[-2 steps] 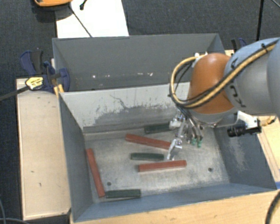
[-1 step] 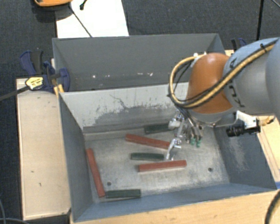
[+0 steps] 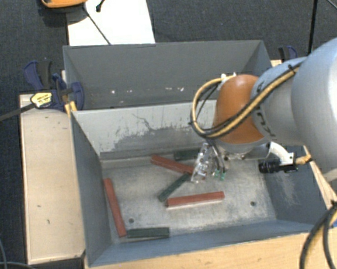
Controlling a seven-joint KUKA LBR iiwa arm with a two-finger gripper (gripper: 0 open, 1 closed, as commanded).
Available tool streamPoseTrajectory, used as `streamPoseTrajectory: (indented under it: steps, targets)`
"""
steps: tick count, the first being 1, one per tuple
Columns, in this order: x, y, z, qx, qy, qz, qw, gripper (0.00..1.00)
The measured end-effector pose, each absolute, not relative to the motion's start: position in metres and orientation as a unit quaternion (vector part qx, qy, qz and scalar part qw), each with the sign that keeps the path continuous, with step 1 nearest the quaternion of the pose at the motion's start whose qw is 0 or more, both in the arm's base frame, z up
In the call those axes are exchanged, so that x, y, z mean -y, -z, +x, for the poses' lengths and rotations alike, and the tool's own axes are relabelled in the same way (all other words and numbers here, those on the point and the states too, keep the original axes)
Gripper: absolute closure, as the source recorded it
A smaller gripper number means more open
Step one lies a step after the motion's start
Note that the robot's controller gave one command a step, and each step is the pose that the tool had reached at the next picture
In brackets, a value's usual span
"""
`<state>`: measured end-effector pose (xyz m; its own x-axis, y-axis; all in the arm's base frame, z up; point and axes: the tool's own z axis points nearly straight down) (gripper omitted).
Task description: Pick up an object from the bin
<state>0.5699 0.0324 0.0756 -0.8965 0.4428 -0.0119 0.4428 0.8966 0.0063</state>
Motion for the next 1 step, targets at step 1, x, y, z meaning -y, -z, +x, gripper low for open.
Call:
streamPoseTrajectory:
  steps: [1]
  targets:
    - [-0.0324, -0.0756, 0.5700, -0.974, -0.002, 0.227, 0.006, 1.00]
